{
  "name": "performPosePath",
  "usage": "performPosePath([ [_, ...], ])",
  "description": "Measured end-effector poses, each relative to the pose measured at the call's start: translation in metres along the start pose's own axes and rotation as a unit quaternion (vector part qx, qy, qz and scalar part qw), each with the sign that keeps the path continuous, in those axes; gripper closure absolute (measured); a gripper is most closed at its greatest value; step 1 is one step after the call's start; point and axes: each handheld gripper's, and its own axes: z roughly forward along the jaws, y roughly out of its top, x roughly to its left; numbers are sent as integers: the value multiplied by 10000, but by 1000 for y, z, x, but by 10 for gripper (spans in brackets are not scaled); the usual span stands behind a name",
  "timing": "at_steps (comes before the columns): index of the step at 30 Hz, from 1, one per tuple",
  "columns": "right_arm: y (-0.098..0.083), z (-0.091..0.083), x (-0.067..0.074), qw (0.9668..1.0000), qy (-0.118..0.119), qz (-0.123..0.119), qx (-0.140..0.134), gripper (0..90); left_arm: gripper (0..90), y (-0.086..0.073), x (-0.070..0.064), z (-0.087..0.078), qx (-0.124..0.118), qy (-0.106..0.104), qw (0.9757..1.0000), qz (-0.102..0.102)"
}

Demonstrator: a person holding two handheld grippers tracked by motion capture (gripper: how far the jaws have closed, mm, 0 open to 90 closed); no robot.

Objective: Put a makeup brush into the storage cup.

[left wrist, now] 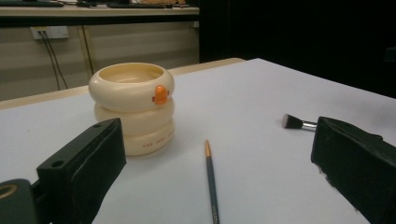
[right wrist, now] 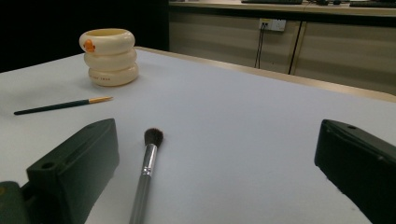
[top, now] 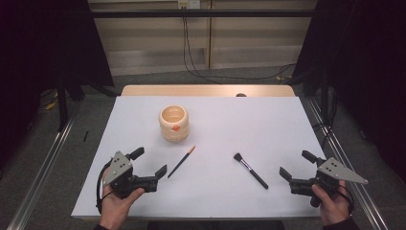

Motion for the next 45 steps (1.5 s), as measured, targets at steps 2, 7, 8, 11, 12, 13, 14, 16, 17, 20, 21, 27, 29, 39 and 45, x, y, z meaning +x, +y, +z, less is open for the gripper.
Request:
performPosePath([
  [2,0,1,0,10000,51,-7,13,0,31,2,0,4,7,-89,10000,-14],
  [7,0,1,0,10000,40,-24,11,0,33,8,-1,13,76,-243,9996,-139],
  [8,0,1,0,10000,58,-27,14,0,33,9,-1,15,59,-279,9995,-107],
  [11,0,1,1,10000,60,-23,37,0,32,13,-1,21,141,-340,9993,-6],
  [12,0,1,1,10000,60,-23,37,0,32,14,-1,24,207,-336,9992,24],
  [13,0,1,1,10000,57,-26,13,0,30,15,-1,26,271,-379,9989,-81],
  [14,0,1,2,10000,40,-59,-11,0,31,17,0,28,353,-420,9983,-192],
  [16,0,1,2,10000,59,-53,3,0,31,19,1,32,461,-448,9979,-123],
  [17,0,1,1,10000,63,-39,5,0,31,20,0,34,500,-418,9978,-77],
  [20,0,1,1,10000,71,-14,5,0,20,21,1,40,554,-536,9970,-91],
  [21,0,1,1,10000,64,-11,20,0,20,23,2,43,582,-487,9971,-51],
  [27,0,1,1,10000,47,-42,-21,0,18,28,3,52,682,-645,9956,-78],
  [29,0,1,1,10000,37,-20,-42,0,27,29,4,55,681,-689,9952,-126],
  [39,0,1,2,10000,-4,-60,-32,0,56,39,8,73,809,-963,9920,44],
  [45,0,2,2,10000,7,-67,-22,0,55,44,8,90,1046,-903,9902,224],
])
